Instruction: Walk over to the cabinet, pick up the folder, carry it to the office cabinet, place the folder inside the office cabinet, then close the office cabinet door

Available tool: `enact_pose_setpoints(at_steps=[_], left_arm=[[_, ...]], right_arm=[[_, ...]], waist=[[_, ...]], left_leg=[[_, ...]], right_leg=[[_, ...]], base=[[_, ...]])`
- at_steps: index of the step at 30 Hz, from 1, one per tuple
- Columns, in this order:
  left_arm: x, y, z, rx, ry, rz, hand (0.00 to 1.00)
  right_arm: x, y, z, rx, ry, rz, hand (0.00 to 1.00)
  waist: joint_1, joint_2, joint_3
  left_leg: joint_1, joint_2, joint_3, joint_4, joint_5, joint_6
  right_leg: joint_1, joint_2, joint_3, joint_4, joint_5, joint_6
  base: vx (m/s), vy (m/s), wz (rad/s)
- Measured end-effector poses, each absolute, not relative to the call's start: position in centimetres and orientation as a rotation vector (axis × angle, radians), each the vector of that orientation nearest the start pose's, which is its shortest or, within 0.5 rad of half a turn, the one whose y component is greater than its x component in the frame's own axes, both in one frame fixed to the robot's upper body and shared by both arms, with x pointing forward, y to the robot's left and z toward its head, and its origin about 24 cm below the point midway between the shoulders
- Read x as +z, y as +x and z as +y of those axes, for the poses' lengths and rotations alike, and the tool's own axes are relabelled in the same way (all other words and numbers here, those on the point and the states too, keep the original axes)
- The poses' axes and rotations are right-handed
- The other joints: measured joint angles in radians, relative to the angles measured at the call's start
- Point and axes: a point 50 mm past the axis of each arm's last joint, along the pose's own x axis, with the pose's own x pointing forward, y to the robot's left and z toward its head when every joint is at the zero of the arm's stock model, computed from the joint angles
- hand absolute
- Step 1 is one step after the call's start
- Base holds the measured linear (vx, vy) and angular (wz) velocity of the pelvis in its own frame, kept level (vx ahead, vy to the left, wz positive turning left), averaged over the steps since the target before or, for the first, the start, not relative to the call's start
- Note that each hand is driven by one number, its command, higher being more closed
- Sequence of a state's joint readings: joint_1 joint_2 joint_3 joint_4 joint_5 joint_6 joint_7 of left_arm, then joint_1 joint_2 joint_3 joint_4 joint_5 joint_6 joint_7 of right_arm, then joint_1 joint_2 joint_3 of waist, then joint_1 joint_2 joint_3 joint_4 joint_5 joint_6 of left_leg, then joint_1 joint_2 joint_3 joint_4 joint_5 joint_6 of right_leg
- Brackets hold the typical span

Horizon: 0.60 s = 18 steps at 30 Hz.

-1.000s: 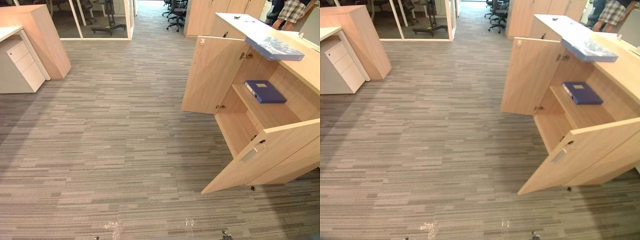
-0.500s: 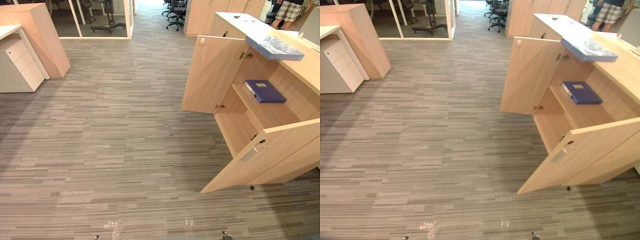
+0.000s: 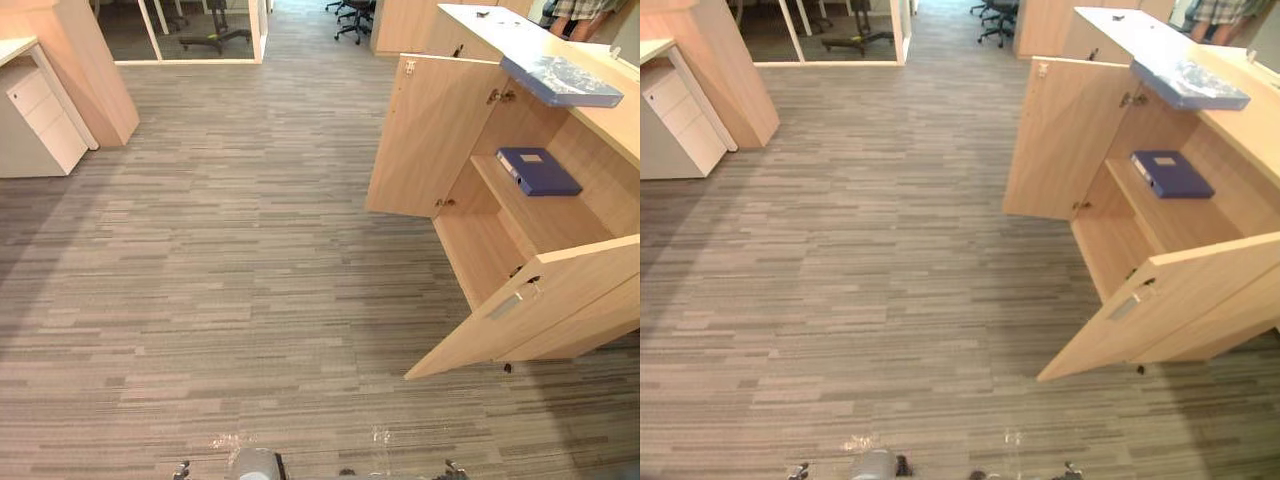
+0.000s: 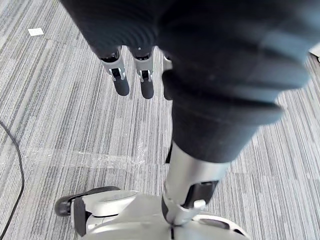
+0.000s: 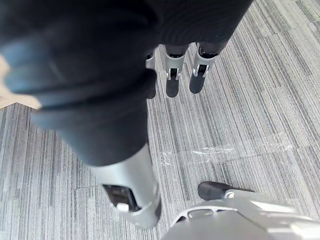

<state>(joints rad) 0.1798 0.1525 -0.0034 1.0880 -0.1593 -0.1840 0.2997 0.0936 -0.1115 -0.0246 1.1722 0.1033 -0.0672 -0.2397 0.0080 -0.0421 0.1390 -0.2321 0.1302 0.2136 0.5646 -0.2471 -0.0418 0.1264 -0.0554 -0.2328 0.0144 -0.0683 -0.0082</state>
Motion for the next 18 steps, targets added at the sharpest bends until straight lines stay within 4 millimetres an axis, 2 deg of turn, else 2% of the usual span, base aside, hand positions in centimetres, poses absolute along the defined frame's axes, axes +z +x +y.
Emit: enact_pose_setpoints(at_steps=[1,3,4,5,6,7,8,9,10,12,14,15,16,17,18], left_arm=[[-15.8,5.8,22.8,0.483,0.161,1.060,0.00],[-15.8,5.8,22.8,0.484,0.160,1.059,0.00],[-15.8,5.8,22.8,0.486,0.160,1.059,0.00],[-15.8,5.7,22.7,0.488,0.163,1.060,0.00],[-15.9,5.7,22.2,0.484,0.159,1.062,0.00],[-15.8,5.8,22.3,0.484,0.164,1.058,0.00],[-15.6,6.1,22.8,0.488,0.175,1.039,0.00],[-15.4,6.6,23.3,0.485,0.195,1.021,0.00],[-15.1,7.3,23.3,0.458,0.213,0.996,0.00],[-15.1,7.6,23.0,0.403,0.222,0.988,0.00],[-15.3,7.8,22.1,0.353,0.190,0.982,0.00],[-15.3,7.9,21.8,0.349,0.169,0.979,0.00],[-15.3,8.1,21.3,0.339,0.137,0.968,0.00],[-15.3,8.4,20.8,0.318,0.117,0.958,0.00],[-15.3,8.5,20.7,0.310,0.114,0.952,0.00]], right_arm=[[-16.7,6.6,-21.0,-0.384,-0.131,1.185,0.00],[-16.7,6.5,-21.1,-0.404,-0.116,1.187,0.00],[-16.7,6.4,-21.2,-0.408,-0.114,1.188,0.00],[-16.7,6.2,-21.4,-0.418,-0.113,1.192,0.00],[-16.7,5.9,-21.8,-0.432,-0.114,1.196,0.00],[-16.7,5.9,-21.8,-0.433,-0.114,1.196,0.00],[-16.7,6.2,-21.3,-0.423,-0.102,1.192,0.00],[-16.8,6.2,-20.8,-0.417,-0.088,1.193,0.00],[-16.8,6.2,-20.8,-0.429,-0.078,1.192,0.00],[-16.8,6.0,-21.2,-0.451,-0.070,1.201,0.00],[-16.7,5.7,-22.1,-0.495,-0.047,1.203,0.00],[-16.6,5.8,-22.5,-0.507,-0.044,1.196,0.00],[-16.4,5.8,-23.3,-0.533,-0.035,1.184,0.00],[-16.2,6.0,-23.9,-0.542,-0.042,1.170,0.00],[-16.1,6.1,-24.0,-0.541,-0.044,1.164,0.00]], waist=[[0.000,0.000,0.000],[-0.003,0.002,0.005],[-0.005,0.005,0.005],[-0.006,0.017,0.002],[-0.007,0.036,0.005],[-0.004,0.039,0.005],[-0.001,0.016,0.007],[-0.005,-0.003,0.000],[-0.006,-0.005,-0.003],[-0.006,0.001,-0.021],[-0.013,0.038,-0.050],[-0.016,0.051,-0.058],[-0.023,0.060,-0.062],[-0.027,0.077,-0.067],[-0.035,0.074,-0.067]], left_leg=[[-0.011,-0.001,-0.005,-0.029,0.004,-0.005],[-0.029,-0.002,-0.020,-0.181,0.054,-0.028],[-0.028,-0.002,-0.031,-0.230,0.075,-0.034],[-0.020,0.002,-0.056,-0.333,0.124,-0.044],[0.008,0.019,-0.046,-0.402,0.218,-0.077],[0.018,0.011,-0.033,-0.403,0.287,-0.064],[0.027,-0.016,0.000,-0.397,0.335,-0.030],[0.030,-0.046,0.014,-0.403,0.316,-0.007],[0.048,-0.075,0.036,-0.404,0.294,0.019],[0.087,-0.125,0.083,-0.405,0.261,0.051],[0.135,-0.191,0.113,-0.427,0.222,0.092],[0.149,-0.205,0.112,-0.436,0.216,0.102],[0.194,-0.239,0.100,-0.460,0.206,0.115],[0.246,-0.265,0.087,-0.481,0.193,0.127],[0.263,-0.274,0.079,-0.489,0.187,0.132]], right_leg=[[0.001,-0.016,0.004,0.001,-0.004,0.009],[0.021,-0.081,0.015,0.004,-0.019,0.054],[0.031,-0.094,0.016,0.004,-0.024,0.067],[0.047,-0.115,0.016,0.004,-0.037,0.102],[0.072,-0.126,0.021,0.003,-0.046,0.148],[0.085,-0.141,0.018,0.003,-0.052,0.163],[0.092,-0.177,0.018,0.006,-0.053,0.165],[0.082,-0.195,0.017,0.014,-0.042,0.162],[0.072,-0.224,-0.002,0.025,0.010,0.187],[0.068,-0.285,0.020,0.044,0.053,0.214],[0.013,-0.367,0.034,0.184,0.061,0.212],[-0.017,-0.388,0.048,0.253,0.064,0.208],[-0.073,-0.439,0.041,0.416,0.087,0.170],[-0.127,-0.494,0.015,0.600,0.112,0.061],[-0.157,-0.516,0.002,0.703,0.104,0.011]], base=[[0.16,0.209,-0.10],[0.22,0.309,-0.07],[0.25,0.359,-0.04],[0.27,0.412,-0.11],[0.30,0.441,-0.14],[0.32,0.461,-0.29],[0.34,0.395,-0.25],[0.45,0.416,-0.35],[0.45,0.342,-0.37],[0.41,0.356,-0.49],[0.33,0.357,-0.32],[0.28,0.312,-0.04],[0.28,0.286,0.19],[0.28,0.271,0.32],[0.25,0.202,0.47]])
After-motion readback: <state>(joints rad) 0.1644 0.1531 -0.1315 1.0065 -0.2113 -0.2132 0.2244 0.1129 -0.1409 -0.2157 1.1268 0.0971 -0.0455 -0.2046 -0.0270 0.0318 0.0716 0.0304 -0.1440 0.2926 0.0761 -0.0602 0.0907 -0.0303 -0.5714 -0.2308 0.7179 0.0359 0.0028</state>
